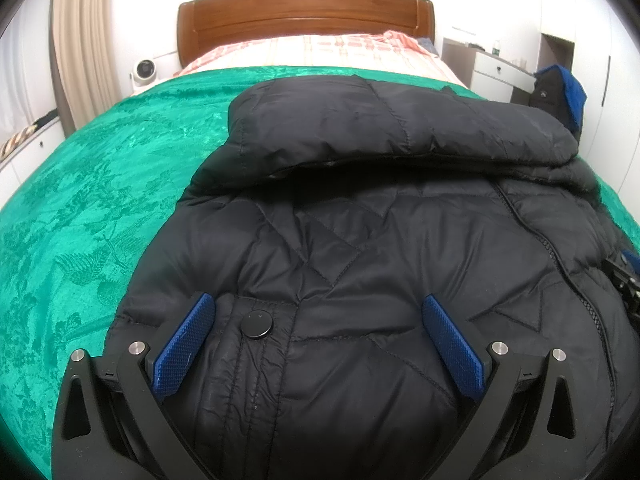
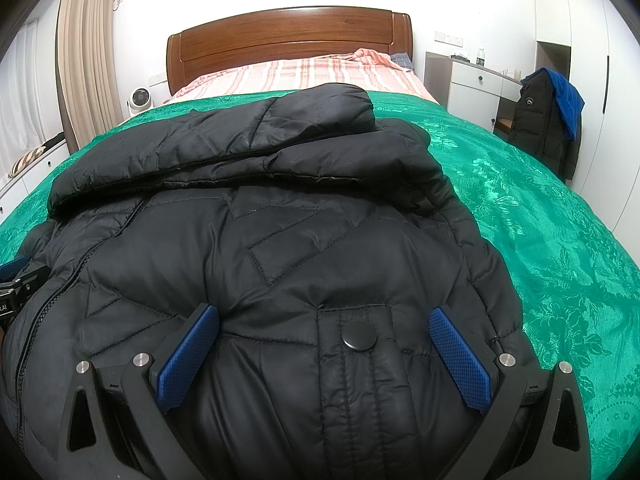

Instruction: Fold large clothes

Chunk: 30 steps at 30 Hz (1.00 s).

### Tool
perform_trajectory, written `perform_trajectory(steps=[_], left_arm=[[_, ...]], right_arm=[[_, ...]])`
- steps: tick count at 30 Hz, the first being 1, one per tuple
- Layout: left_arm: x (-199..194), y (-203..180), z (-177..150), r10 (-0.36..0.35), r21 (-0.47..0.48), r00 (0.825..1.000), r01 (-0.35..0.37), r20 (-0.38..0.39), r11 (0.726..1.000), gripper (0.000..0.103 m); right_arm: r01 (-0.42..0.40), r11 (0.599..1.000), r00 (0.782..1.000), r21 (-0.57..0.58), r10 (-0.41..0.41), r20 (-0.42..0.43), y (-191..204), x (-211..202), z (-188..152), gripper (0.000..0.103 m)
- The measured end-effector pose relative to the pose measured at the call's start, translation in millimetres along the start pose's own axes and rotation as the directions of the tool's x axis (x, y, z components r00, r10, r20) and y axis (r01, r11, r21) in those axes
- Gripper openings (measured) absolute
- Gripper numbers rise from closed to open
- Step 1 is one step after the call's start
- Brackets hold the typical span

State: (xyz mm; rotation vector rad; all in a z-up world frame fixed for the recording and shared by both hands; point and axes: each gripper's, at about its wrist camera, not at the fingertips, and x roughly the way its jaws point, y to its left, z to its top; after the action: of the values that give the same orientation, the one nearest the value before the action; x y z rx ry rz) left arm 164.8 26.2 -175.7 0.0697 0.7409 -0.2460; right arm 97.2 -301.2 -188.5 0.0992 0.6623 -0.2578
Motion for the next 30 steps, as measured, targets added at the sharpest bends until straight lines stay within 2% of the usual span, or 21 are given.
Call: perform_trajectory(steps=[5, 8, 10, 15, 22, 30], left_arm=[[2.2, 0.4, -0.1, -0.006, -0.005, 1.000, 0.006, -0.005, 1.000, 0.103], [3.0, 0.6, -0.5, -0.006, -0.005, 1.000, 0.006, -0.005, 1.000, 0.103], [3.0, 0.3, -0.2, -0.005, -0.004, 1.000, 0.005, -0.005, 1.000, 0.103], [2.9, 0.6, -0.2, 0.001, -0.001, 1.000, -0.001, -0.004, 1.000, 0.103], [3.3, -1.3, 0.5, 0.007, 0.002, 1.000, -0.007, -0.005, 1.000, 0.103], [3.2, -1.3, 0.4, 0.006, 0.002, 1.000, -0.006, -0.004, 1.000, 0.103]], right_arm=[[-0.021, 0.999, 1.000, 0.026, 0.021, -0.023, -6.3, -7.3, 5.1, 0.103], [0.022, 0.996, 0.999, 0.089, -0.018, -0.040, -14.9, -34.3, 10.9, 0.103], [0.075, 0.992, 0.994, 0.106, -0.067, -0.081, -17.0, -55.6, 15.7, 0.103], [0.130, 0.991, 0.985, 0.018, -0.127, -0.118, -8.0, -103.9, 27.6, 0.103], [0.161, 0.982, 0.986, -0.103, -0.165, -0.036, 17.8, -157.0, 44.2, 0.103], [0.228, 0.961, 0.974, -0.154, -0.223, 0.046, 32.7, -186.5, 53.3, 0.103]])
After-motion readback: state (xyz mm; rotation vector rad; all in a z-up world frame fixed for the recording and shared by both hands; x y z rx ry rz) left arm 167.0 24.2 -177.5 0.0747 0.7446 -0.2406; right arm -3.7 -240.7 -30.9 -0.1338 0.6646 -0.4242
